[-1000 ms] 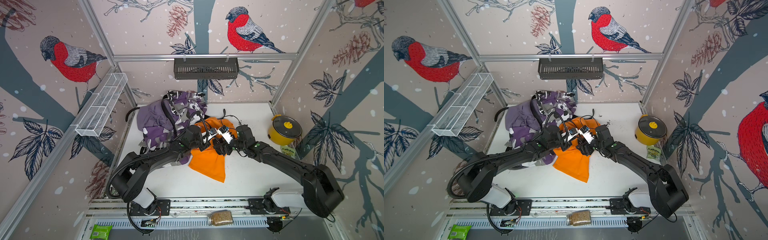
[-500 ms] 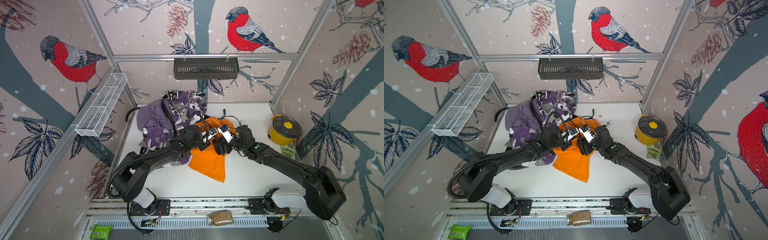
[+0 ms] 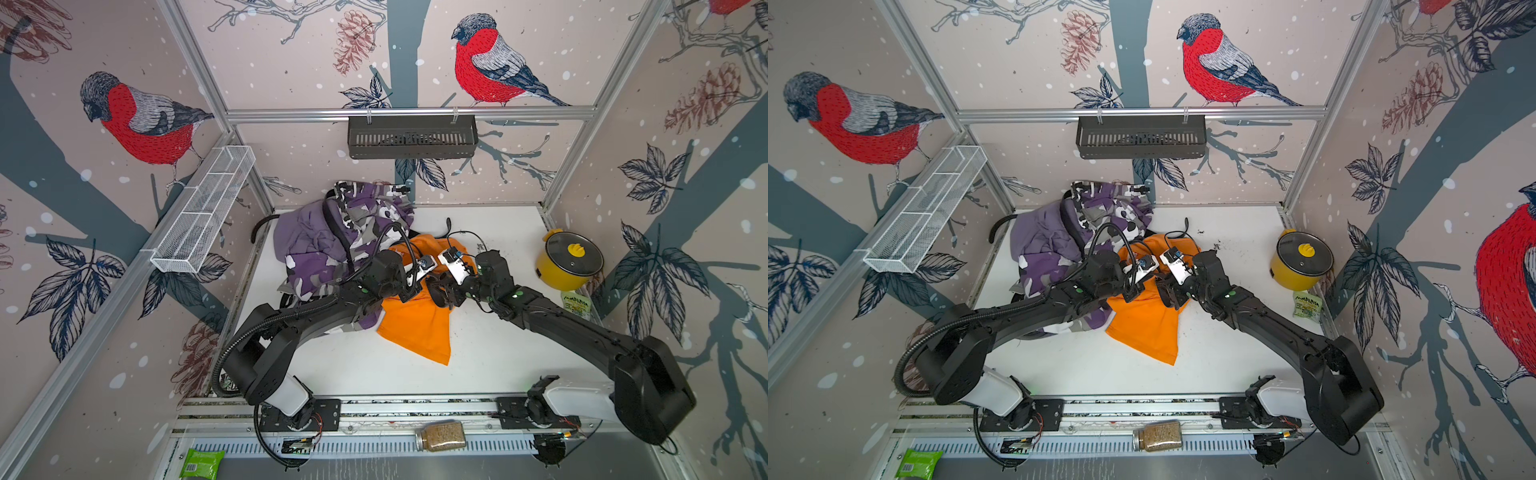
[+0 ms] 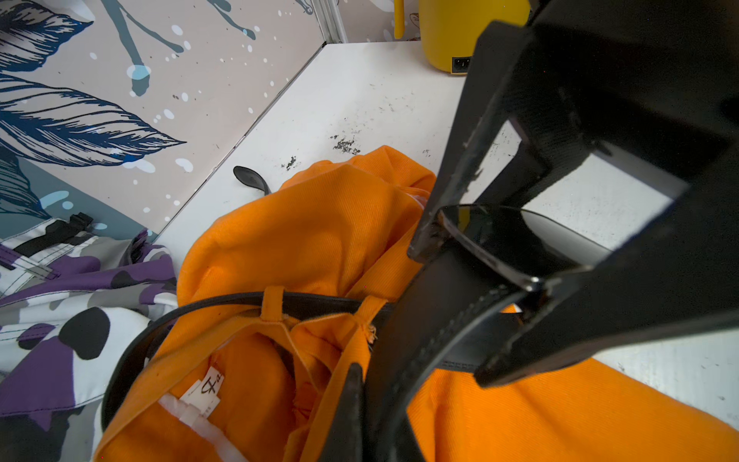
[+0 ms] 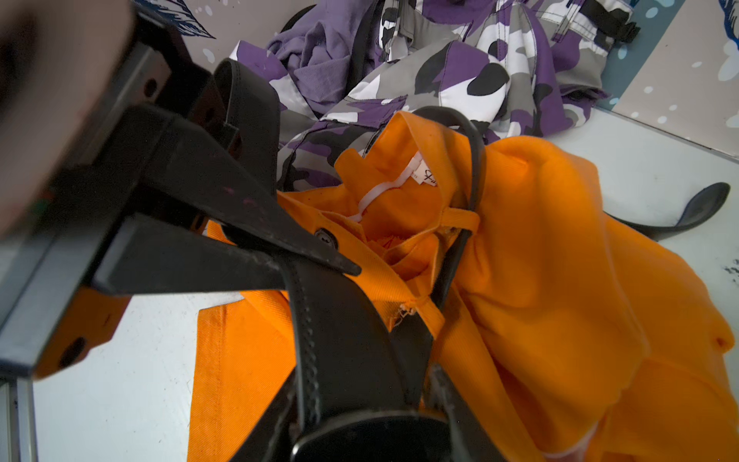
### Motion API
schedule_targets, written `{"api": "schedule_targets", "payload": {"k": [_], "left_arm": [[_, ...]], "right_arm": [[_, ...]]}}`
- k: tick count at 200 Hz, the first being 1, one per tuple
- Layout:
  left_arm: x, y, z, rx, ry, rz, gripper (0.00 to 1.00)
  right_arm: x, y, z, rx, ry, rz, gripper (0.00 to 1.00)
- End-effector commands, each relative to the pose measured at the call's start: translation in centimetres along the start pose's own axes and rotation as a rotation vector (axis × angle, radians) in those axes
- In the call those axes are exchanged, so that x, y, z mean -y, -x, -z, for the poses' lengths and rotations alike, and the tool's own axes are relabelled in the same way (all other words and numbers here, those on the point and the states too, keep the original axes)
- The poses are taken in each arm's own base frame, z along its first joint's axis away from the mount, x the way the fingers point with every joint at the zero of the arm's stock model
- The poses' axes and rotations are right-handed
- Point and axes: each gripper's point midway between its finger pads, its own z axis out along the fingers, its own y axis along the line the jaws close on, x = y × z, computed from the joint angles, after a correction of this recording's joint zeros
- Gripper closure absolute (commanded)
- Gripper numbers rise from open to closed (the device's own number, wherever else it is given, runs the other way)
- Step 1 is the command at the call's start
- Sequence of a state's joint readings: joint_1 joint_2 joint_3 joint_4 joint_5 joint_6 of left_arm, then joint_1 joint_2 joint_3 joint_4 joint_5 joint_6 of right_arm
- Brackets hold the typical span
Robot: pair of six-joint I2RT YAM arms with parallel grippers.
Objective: Remove the belt from the trousers
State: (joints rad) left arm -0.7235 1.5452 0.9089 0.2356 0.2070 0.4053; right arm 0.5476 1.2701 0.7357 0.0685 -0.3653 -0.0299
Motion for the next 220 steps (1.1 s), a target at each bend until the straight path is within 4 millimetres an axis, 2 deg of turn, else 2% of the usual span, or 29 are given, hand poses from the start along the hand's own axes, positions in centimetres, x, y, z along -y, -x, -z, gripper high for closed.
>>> {"api": "schedule_targets", "payload": {"k": [1, 8, 40, 80, 96, 108, 121, 132, 142, 150, 164, 189, 220], "left_arm": [[-0.9, -1.7, 0.2, -0.067, 0.062, 0.036, 1.00], [-1.0, -1.9, 0.3, -0.075, 0.072, 0.040, 1.00], [-2.6, -3.5, 1.0, -0.132, 0.159, 0.068, 1.00], [-6.7, -5.3, 2.4, -0.211, 0.361, 0.089, 1.00], [-8.6, -5.5, 3.3, -0.216, 0.433, 0.107, 1.00], [-9.2, -5.3, 3.7, -0.211, 0.444, 0.106, 1.00], [-7.9, -4.7, 3.5, -0.191, 0.364, 0.047, 1.00], [-6.1, -4.0, 3.0, -0.163, 0.273, 0.005, 1.00], [-4.3, -3.2, 2.6, -0.135, 0.232, -0.060, 1.00], [-3.0, -2.8, 2.2, -0.123, 0.208, -0.132, 1.00], [-1.3, -2.0, 1.5, -0.117, 0.154, -0.179, 1.00], [1.0, -0.3, 0.8, -0.069, 0.068, -0.265, 1.00], [2.6, 1.5, 0.4, -0.018, -0.009, -0.297, 1.00]], "right_arm": [[1.5, -0.2, 0.5, 0.008, -0.053, -0.040, 0.91], [1.6, 0.3, 1.2, 0.028, -0.060, -0.041, 0.92], [3.0, -0.4, 2.4, 0.015, -0.089, -0.079, 0.98], [4.4, -1.4, 3.5, -0.032, -0.118, -0.111, 1.00], [4.5, -2.2, 3.5, -0.067, -0.114, -0.121, 1.00], [4.0, -2.0, 3.5, -0.064, -0.087, -0.123, 1.00], [3.2, -1.8, 3.1, -0.061, -0.035, -0.116, 1.00], [2.5, -1.9, 2.6, -0.079, 0.008, -0.111, 1.00], [1.9, -1.8, 2.2, -0.091, 0.034, -0.100, 1.00], [1.6, -2.4, 1.3, -0.119, 0.053, -0.107, 1.00], [0.9, -2.5, 0.5, -0.128, 0.086, -0.103, 1.00], [-0.1, -2.8, -0.7, -0.155, 0.130, -0.096, 1.00], [-0.4, -3.0, -1.2, -0.160, 0.149, -0.096, 1.00]]}}
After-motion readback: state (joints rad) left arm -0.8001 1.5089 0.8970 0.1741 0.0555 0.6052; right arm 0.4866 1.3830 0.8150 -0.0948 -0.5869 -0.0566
